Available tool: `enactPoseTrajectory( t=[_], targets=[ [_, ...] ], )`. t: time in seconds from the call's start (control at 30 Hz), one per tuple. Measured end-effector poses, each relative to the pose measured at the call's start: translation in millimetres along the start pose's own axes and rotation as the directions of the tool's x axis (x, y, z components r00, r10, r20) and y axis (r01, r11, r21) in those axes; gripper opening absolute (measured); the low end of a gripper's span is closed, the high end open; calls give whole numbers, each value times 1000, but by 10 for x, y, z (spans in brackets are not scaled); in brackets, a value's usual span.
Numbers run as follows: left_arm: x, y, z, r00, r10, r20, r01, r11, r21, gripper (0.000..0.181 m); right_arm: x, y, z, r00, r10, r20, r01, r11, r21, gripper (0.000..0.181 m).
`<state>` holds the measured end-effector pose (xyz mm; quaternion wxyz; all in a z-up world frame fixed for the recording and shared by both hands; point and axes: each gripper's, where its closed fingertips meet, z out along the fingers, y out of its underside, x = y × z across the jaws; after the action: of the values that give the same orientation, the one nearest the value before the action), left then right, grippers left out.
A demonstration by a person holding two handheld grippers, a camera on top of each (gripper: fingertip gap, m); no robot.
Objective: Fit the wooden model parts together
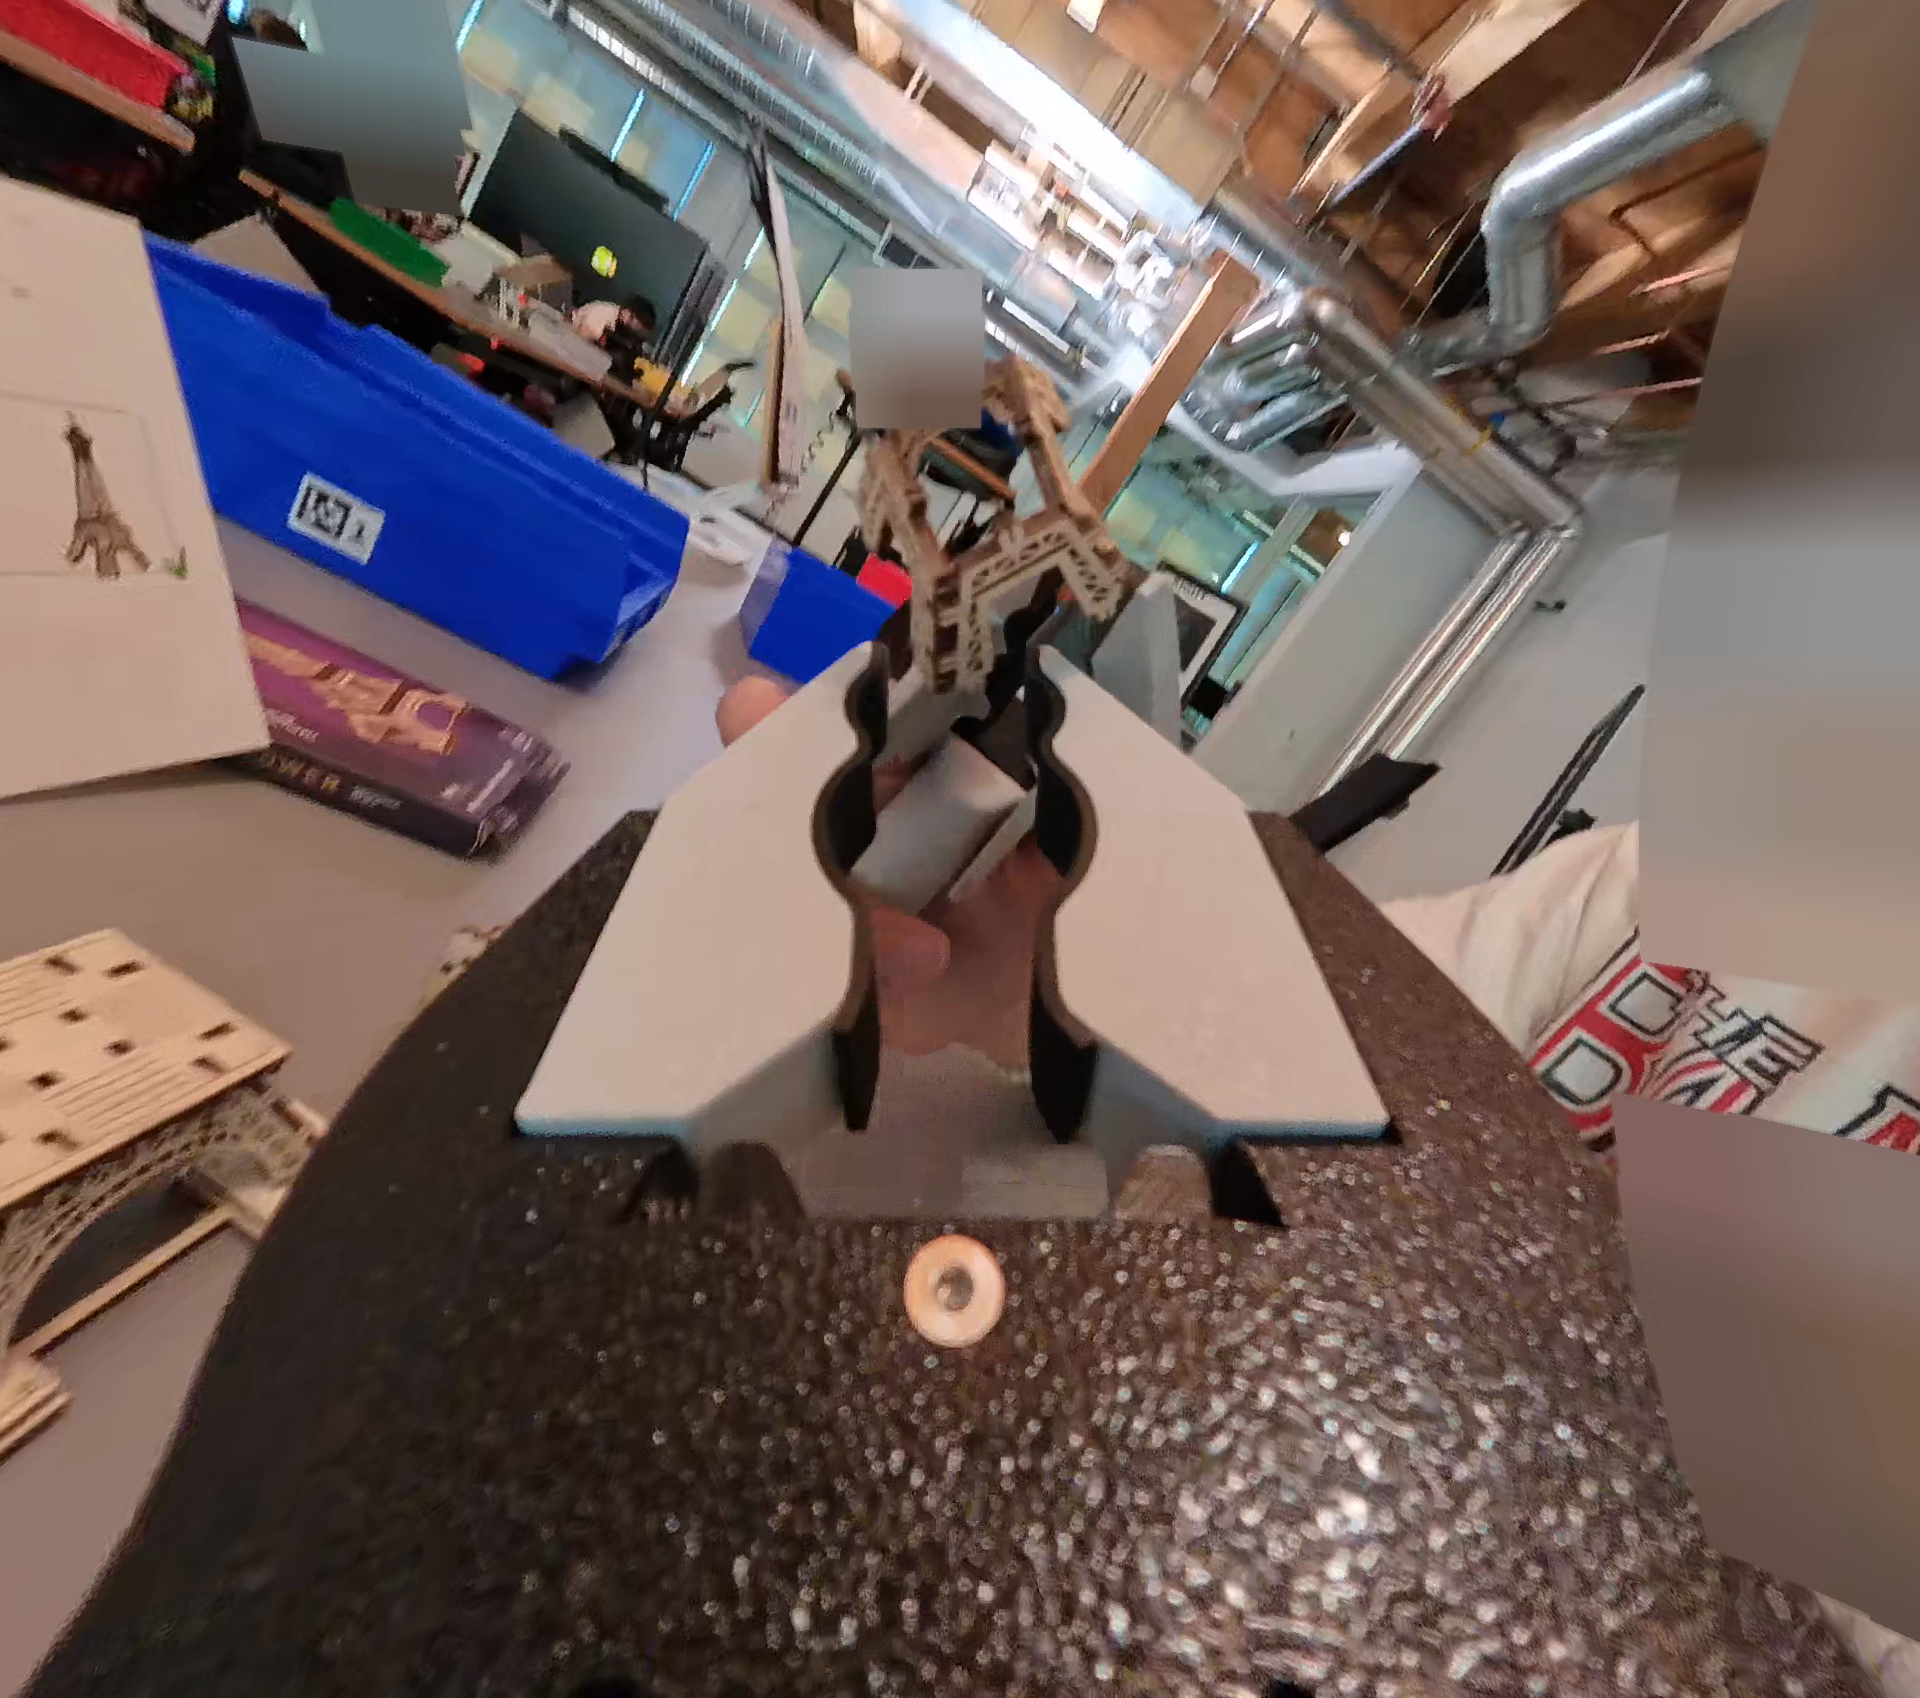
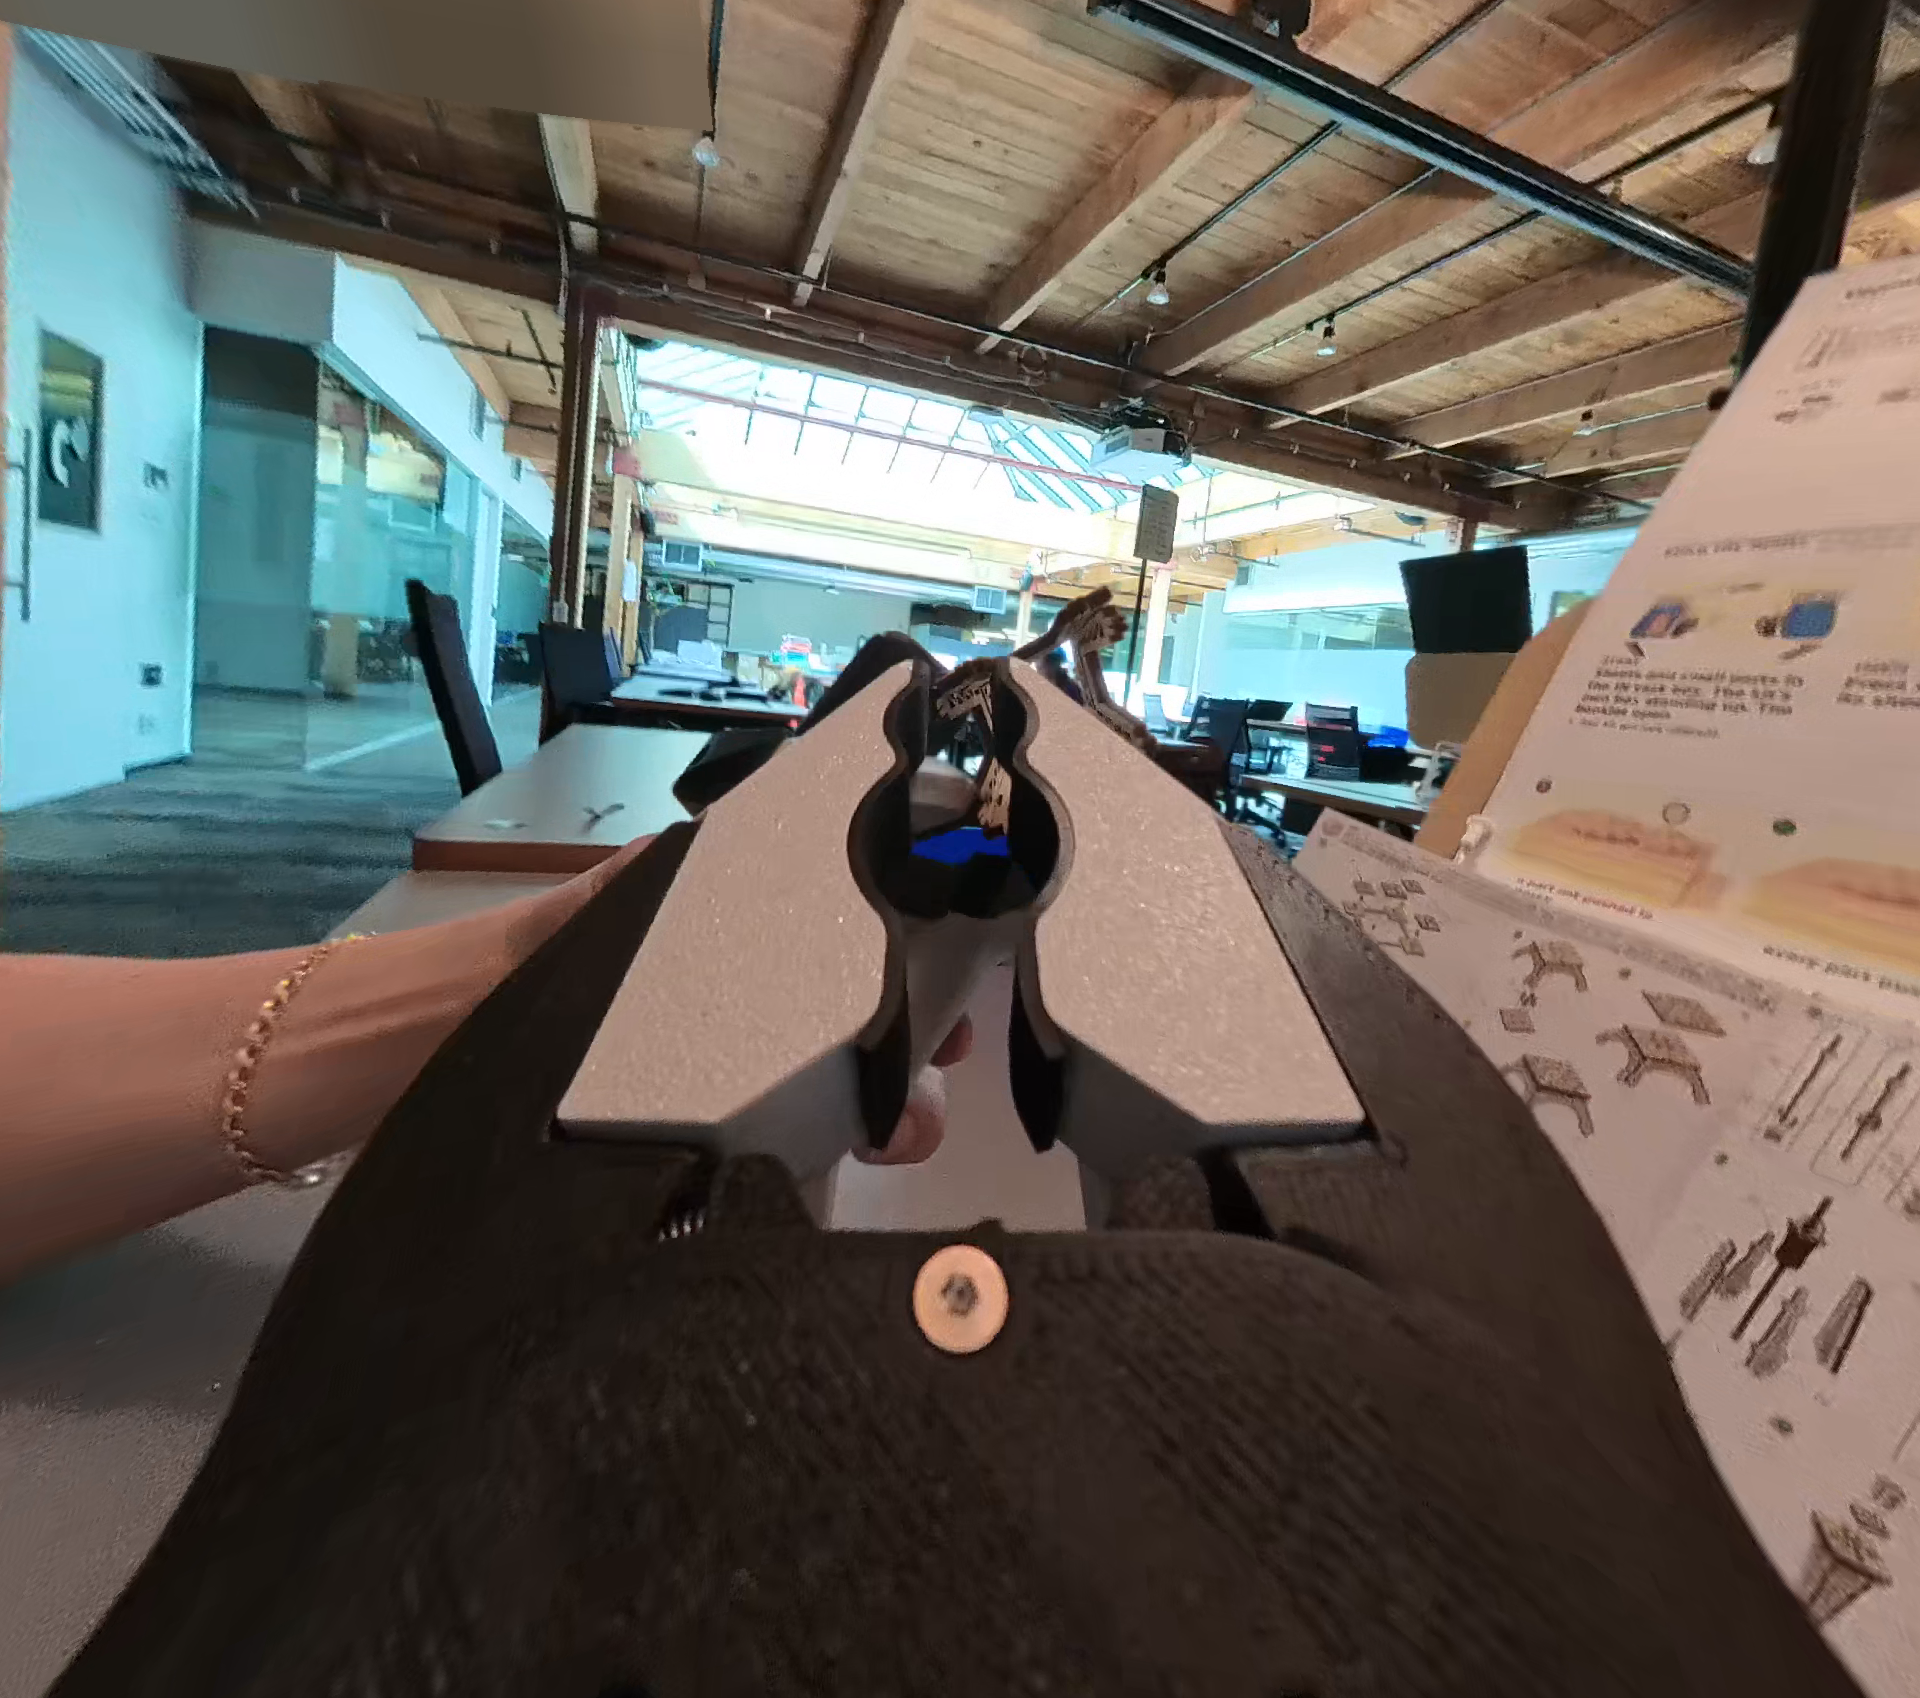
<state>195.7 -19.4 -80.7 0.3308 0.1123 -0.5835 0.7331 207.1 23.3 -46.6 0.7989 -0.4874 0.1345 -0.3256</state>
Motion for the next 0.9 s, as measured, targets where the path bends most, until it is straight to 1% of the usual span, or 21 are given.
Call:
enactPoseTrajectory(
  t=[0.03,0.1,0.17,0.2,0.3,0.33,0.37,0.43,0.5,0.57,0.6,0.67,0.73,0.83,0.9],
  targets=[
    [-41,47,0,1000,-12,-6,12,1000,-23,27,41,9,-61,1000,11,-7,-11,1000,19,9],
    [-33,152,-1,999,-26,-35,24,999,-46,27,72,68,-191,1000,17,-11,-17,1000,26,9],
    [-89,281,2,1000,3,14,-2,997,-76,30,90,139,-312,999,32,-44,-31,999,25,9],
    [-111,316,-7,998,32,48,-28,996,-88,30,75,162,-351,998,3,-63,-1,1000,30,9],
    [-183,277,-132,969,176,176,-163,983,-85,29,-30,252,-323,979,-192,-62,191,981,-24,9],
    [-201,236,-184,956,200,213,-188,979,-78,29,-71,267,-310,977,-207,-51,205,978,-28,9],
    [-194,191,-221,949,214,231,-202,977,-75,28,-113,262,-305,984,-176,-35,176,984,-12,8],
    [-154,136,-270,938,251,237,-234,967,-98,28,-117,222,-304,998,-55,-20,56,998,31,8],
    [-138,105,-312,898,350,266,-320,935,-150,32,-104,204,-298,997,69,22,-69,997,36,8],
    [-104,119,-354,829,483,283,-431,873,-227,39,-122,179,-294,979,184,89,-188,982,32,7],
    [-89,134,-387,788,545,288,-483,836,-262,39,-133,170,-291,960,250,125,-255,967,23,8],
    [-56,106,-462,706,633,318,-560,773,-298,37,-104,166,-287,921,359,152,-365,931,17,8],
    [6,99,-530,660,675,328,-594,737,-323,33,-122,199,-285,894,410,180,-416,909,-6,9],
    [40,207,-584,623,723,300,-593,686,-422,33,-288,202,-267,875,408,261,-406,912,-63,8],
    [78,222,-569,570,772,281,-628,630,-457,32,-393,194,-258,861,403,309,-393,914,-97,8]
  ],
)
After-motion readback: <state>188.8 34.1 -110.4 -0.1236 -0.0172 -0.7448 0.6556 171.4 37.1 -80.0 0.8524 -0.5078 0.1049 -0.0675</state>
